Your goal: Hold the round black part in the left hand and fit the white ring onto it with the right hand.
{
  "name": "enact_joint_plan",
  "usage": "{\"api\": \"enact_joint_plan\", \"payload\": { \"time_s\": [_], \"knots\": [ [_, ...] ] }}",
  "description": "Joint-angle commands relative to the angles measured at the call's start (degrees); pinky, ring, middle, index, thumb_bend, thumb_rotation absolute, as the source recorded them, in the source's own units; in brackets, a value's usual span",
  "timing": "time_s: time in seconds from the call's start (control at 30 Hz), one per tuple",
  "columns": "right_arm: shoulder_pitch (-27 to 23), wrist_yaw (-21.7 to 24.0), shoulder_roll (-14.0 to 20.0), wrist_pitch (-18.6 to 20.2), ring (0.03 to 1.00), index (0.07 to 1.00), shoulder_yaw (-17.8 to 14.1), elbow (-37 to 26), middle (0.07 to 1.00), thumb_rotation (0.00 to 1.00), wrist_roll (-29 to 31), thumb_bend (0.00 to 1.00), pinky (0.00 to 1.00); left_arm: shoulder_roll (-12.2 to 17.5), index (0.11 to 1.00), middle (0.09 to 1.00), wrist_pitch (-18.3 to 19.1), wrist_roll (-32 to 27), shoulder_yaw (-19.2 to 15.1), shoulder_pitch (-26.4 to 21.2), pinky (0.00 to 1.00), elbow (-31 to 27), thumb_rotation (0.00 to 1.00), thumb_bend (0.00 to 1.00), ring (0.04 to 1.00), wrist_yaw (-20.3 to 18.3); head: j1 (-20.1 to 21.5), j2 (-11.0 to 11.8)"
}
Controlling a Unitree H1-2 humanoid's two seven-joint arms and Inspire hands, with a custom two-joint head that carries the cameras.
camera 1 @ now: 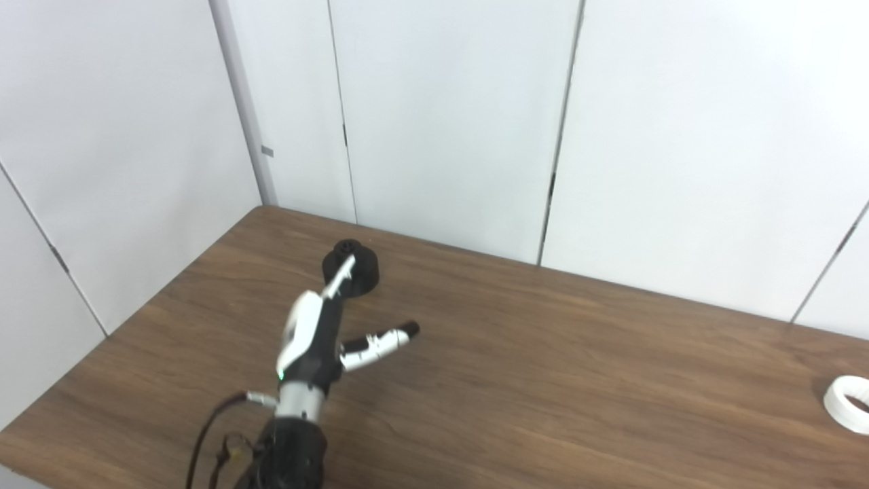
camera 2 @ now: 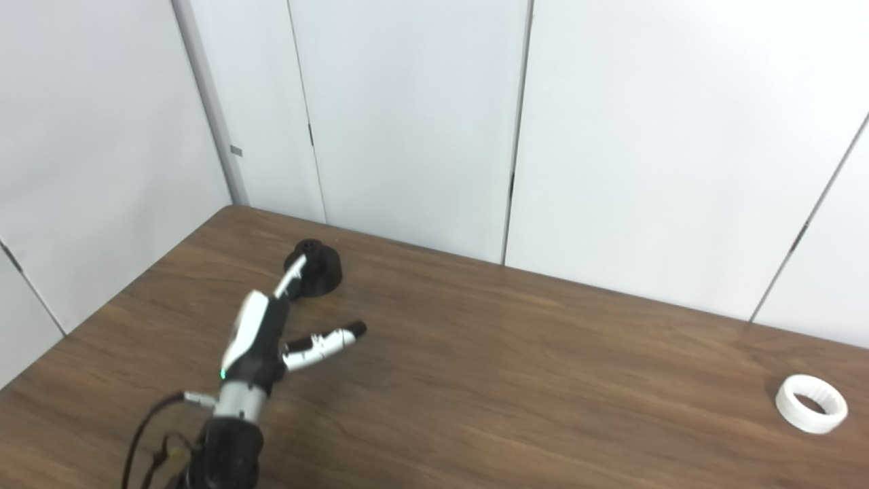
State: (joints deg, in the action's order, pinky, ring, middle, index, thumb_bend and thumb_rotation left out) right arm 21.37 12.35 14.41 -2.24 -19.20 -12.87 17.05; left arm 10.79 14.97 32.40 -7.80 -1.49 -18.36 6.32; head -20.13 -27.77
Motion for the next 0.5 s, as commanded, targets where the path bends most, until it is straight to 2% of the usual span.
{"api": "enact_joint_plan", "payload": {
  "time_s": [0.0,0.13,0.27,0.37,0.47],
  "knots": [
    [0.2,-0.4,0.9,-0.1,1.0,1.0,0.2,0.3,1.0,1.0,-0.2,0.62,1.0,2.3,0.939,0.925,0.8,3.6,-0.7,-3.1,0.78,0.2,0.45,0.92,0.897,1.8,0.0,-0.1],
    [0.3,-0.4,0.9,-0.3,1.0,1.0,0.4,0.1,1.0,1.0,-0.4,0.61,1.0,4.7,0.936,0.924,2.6,6.3,-1.2,-4.8,0.76,1.7,0.49,0.94,0.895,2.0,0.1,-0.1],
    [0.4,-0.2,0.9,-0.6,1.0,1.0,0.4,0.2,1.0,1.0,-0.1,0.61,1.0,7.4,0.93,0.937,3.8,6.8,-1.8,-6.2,0.81,4.5,0.5,0.95,0.928,1.3,0.2,-0.2],
    [0.4,-0.5,0.9,-0.5,1.0,1.0,0.5,0.1,1.0,1.0,-0.5,0.62,1.0,9.2,0.918,0.933,4.2,7.2,-1.9,-7.2,0.86,7.1,0.5,0.97,0.944,1.7,0.1,-0.3],
    [0.5,-0.6,0.9,0.0,1.0,1.0,0.5,-0.3,1.0,1.0,-0.2,0.62,1.0,11.1,0.897,0.919,3.9,9.4,-1.0,-8.1,0.97,9.8,0.51,0.97,0.963,3.0,0.1,-0.4]
  ]
}}
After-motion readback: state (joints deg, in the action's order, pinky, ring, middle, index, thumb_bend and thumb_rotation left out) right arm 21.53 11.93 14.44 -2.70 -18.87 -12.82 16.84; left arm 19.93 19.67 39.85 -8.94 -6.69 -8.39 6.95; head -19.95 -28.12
